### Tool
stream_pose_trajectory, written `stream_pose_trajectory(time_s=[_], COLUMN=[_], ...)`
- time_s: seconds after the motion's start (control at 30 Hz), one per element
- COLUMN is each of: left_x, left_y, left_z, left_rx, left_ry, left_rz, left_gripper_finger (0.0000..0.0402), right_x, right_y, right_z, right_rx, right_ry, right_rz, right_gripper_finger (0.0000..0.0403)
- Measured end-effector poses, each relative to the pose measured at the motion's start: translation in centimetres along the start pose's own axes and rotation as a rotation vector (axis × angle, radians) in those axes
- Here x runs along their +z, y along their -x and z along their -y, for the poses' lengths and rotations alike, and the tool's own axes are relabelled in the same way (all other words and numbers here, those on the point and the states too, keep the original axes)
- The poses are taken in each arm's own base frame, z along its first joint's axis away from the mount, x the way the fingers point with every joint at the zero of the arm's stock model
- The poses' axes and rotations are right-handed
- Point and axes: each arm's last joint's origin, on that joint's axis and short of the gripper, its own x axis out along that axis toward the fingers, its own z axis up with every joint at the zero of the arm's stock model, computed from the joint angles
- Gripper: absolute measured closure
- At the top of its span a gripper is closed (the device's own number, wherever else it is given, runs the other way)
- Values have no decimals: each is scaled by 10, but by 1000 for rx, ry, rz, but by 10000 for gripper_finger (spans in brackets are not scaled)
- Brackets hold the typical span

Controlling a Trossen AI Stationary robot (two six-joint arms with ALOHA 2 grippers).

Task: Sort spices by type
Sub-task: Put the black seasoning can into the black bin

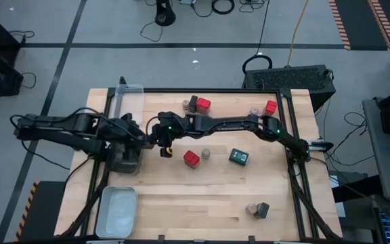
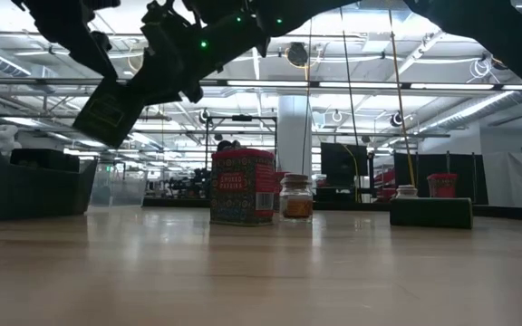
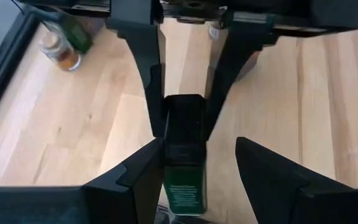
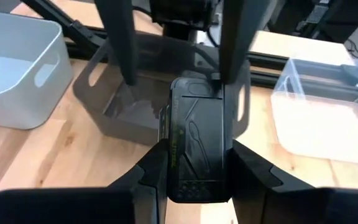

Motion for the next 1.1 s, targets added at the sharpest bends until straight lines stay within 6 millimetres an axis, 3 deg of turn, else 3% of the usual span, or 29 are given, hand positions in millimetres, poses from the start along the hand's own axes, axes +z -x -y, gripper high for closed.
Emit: stream_pose_trajectory(time_s=[0.73,1.1], left_x=[4,6], left_y=[-24,-20], left_z=[3,1], left_rx=[71,96], left_ry=[-47,-116], left_rz=[-115,-55], left_gripper_finger=[198,198], right_x=[-2,-2], right_y=[-1,1], right_z=[-1,-2], right_rx=[-2,16], right_ry=[26,32], right_rz=[-18,-28], right_gripper_finger=[293,289])
